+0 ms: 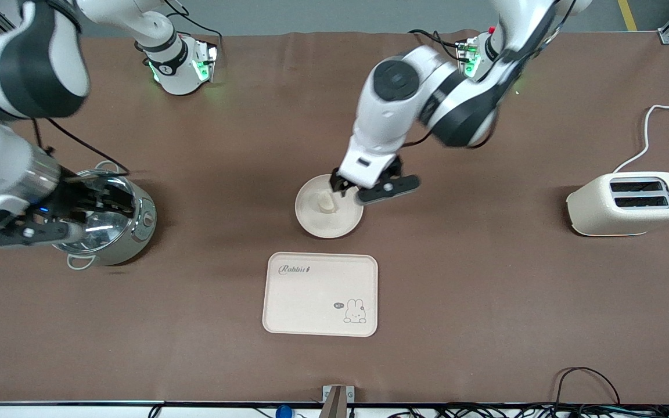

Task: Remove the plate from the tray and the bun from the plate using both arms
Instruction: 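Lower the left gripper onto the white bun on the plate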

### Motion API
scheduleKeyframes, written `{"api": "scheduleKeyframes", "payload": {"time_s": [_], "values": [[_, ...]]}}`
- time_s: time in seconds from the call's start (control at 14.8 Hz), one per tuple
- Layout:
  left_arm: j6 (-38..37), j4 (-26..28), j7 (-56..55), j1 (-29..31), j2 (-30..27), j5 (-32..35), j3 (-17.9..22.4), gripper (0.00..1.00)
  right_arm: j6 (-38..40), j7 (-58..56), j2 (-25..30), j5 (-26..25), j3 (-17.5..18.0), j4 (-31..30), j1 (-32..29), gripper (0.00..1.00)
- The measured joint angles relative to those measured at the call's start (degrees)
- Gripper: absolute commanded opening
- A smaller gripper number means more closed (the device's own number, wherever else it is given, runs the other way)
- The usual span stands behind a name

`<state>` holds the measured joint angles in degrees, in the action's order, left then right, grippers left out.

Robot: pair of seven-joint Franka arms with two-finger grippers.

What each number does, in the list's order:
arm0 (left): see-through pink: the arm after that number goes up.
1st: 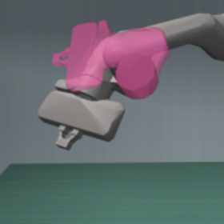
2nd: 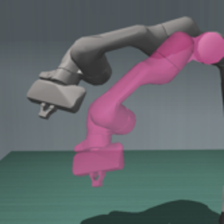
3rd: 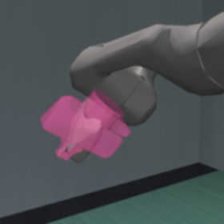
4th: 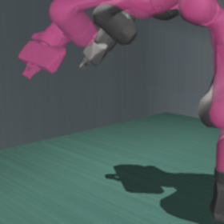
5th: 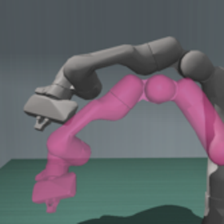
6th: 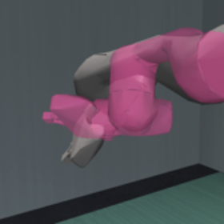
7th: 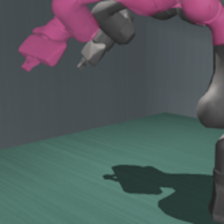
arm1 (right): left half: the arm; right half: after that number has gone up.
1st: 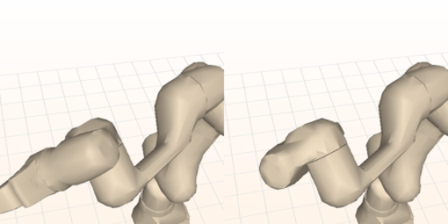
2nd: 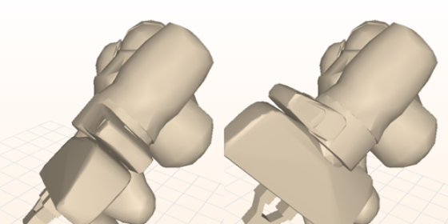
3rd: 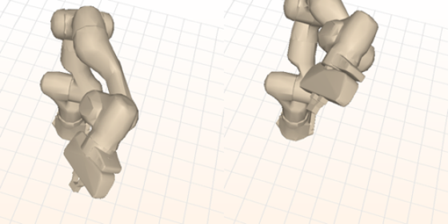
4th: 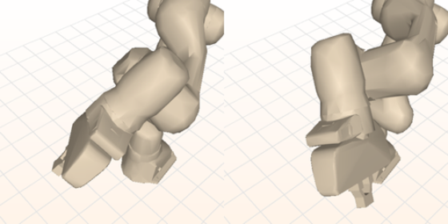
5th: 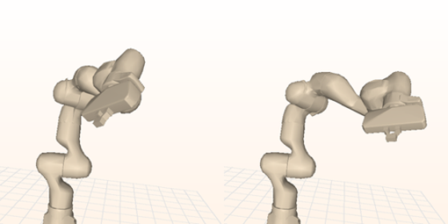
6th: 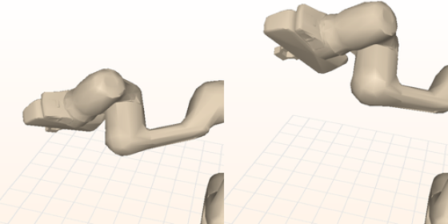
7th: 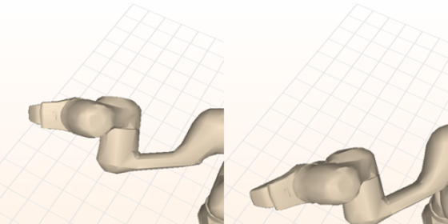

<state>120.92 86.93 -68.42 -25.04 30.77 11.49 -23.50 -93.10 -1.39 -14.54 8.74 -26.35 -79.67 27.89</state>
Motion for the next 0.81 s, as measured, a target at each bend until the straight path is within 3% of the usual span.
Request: {"api": "scheduleKeyframes", "payload": {"time_s": [0.2, 0.4, 0.74, 0.81], "values": [[4.0, -2.0, -6.0, -3.6, 8.9, 3.5, 0.3, 1.0, 4.9, 0.0, 3.9, -1.1, -1.7, 0.0, -0.3, 1.0], [7.2, -3.1, -10.4, -4.9, 13.2, 5.6, 0.5, 1.0, 7.0, 0.1, 7.8, -1.3, -1.2, -0.5, -3.5, 1.0], [11.2, -3.2, -15.4, -6.5, 16.7, 7.3, 0.7, 0.99, 7.7, -1.6, 14.5, -4.4, 8.6, -5.2, -16.5, 1.0], [12.1, -3.2, -16.3, -6.9, 17.4, 7.3, 0.8, 0.93, 7.6, -1.7, 15.9, -4.6, 10.5, -6.8, -18.8, 1.0]]}}
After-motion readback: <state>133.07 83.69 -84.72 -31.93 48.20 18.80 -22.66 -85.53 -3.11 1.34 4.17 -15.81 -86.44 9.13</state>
